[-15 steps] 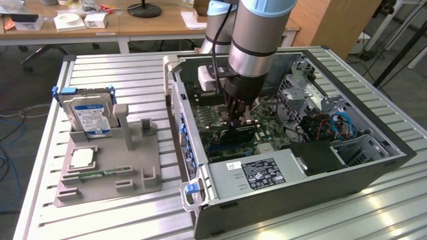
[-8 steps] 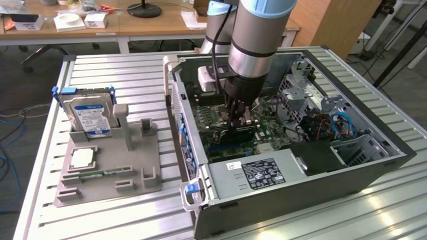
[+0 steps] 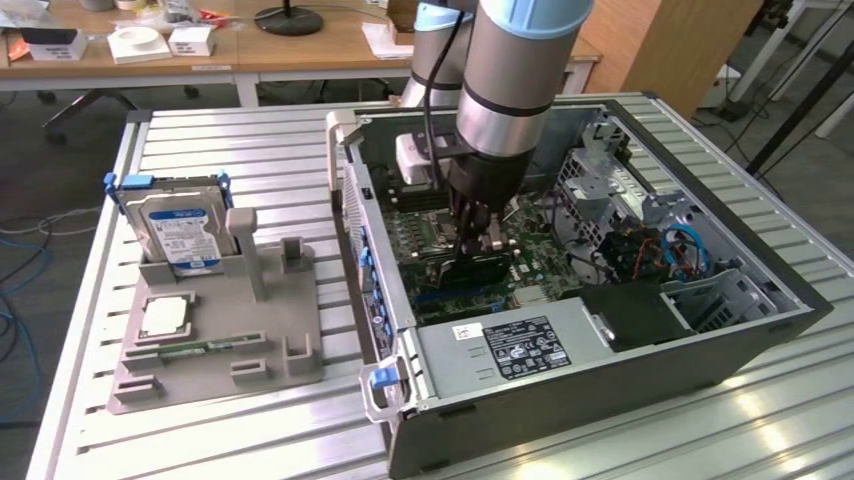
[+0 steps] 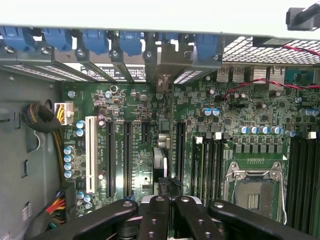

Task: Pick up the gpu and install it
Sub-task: 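Press down on the gpu until it lock into place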

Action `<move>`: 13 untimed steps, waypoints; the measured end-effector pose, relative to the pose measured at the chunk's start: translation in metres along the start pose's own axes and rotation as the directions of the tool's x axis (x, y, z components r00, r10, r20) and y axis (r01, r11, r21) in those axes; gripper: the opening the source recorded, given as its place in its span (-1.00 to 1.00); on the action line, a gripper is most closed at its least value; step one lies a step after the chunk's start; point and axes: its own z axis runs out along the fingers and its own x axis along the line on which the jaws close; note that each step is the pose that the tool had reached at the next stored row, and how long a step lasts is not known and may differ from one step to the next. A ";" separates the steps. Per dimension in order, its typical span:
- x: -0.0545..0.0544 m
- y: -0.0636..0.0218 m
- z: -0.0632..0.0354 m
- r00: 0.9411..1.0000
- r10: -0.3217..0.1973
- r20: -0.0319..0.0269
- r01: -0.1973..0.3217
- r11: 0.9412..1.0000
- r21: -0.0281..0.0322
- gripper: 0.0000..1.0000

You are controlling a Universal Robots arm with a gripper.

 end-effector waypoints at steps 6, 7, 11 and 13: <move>0.000 0.0000 0.0006 1.000 0.000 0.000 0.000 1.000 0.000 -0.80; 0.000 0.0001 0.0008 1.000 0.000 0.000 0.000 1.000 0.000 -0.80; 0.000 0.0000 0.0008 1.000 0.000 0.000 0.000 1.000 0.000 -0.80; 0.000 0.0000 0.0009 1.000 0.000 0.000 0.000 1.000 0.000 -0.80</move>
